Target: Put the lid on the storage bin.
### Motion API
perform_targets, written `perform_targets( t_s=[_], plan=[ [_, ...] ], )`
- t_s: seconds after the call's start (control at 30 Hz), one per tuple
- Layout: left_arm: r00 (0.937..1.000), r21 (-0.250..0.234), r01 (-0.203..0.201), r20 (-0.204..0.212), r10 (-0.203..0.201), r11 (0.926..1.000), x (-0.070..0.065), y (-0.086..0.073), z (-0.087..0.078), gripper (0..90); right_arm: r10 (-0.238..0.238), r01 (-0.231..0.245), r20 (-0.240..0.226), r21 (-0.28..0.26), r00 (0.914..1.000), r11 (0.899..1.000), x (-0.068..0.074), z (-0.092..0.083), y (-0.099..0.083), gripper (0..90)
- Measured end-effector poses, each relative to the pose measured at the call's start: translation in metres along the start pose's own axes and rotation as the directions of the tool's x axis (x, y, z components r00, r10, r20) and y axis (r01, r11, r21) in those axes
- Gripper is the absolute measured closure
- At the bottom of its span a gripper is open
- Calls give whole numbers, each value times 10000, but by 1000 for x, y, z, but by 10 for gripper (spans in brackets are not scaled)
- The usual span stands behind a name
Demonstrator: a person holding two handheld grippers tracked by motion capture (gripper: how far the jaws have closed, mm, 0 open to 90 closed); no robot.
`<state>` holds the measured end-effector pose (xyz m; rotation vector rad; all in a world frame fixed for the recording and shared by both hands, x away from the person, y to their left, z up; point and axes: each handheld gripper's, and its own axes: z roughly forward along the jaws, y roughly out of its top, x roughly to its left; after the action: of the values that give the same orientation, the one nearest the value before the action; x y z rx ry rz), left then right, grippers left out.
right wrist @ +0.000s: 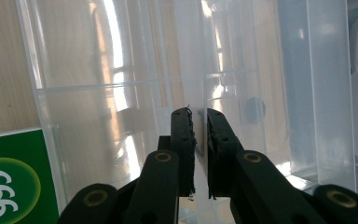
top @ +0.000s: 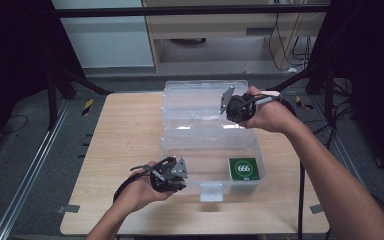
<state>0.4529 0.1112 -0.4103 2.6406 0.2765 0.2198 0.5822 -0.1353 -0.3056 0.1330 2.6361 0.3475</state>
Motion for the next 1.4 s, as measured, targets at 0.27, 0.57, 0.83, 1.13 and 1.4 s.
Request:
perform_targets(
  t_s=[0.27, 0.57, 0.83, 1.13, 1.4],
  plan=[
    [9999, -93, 111, -33, -112, 9999, 0, -1, 1, 800, -85, 85, 0, -16, 10000, 10000, 4, -5, 3, 853],
    [9998, -189, 206, -71, -208, 9996, -1, -2, 1, 798, -162, 161, -61, -119, 9999, 9998, 9, -13, 4, 866],
    [9996, -267, 256, -67, -258, 9993, -1, -3, 2, 797, -206, 208, 81, -297, 9998, 9993, 15, -17, 4, 867],
    [9996, -318, 261, -134, -265, 9992, -2, -3, 2, 795, -138, 147, 186, -489, 9997, 9987, 21, -21, 3, 866],
    [9996, -289, 244, -128, -248, 9993, -2, -3, 2, 794, -147, 161, 260, -561, 9996, 9983, 26, -25, 2, 866]
  ],
)
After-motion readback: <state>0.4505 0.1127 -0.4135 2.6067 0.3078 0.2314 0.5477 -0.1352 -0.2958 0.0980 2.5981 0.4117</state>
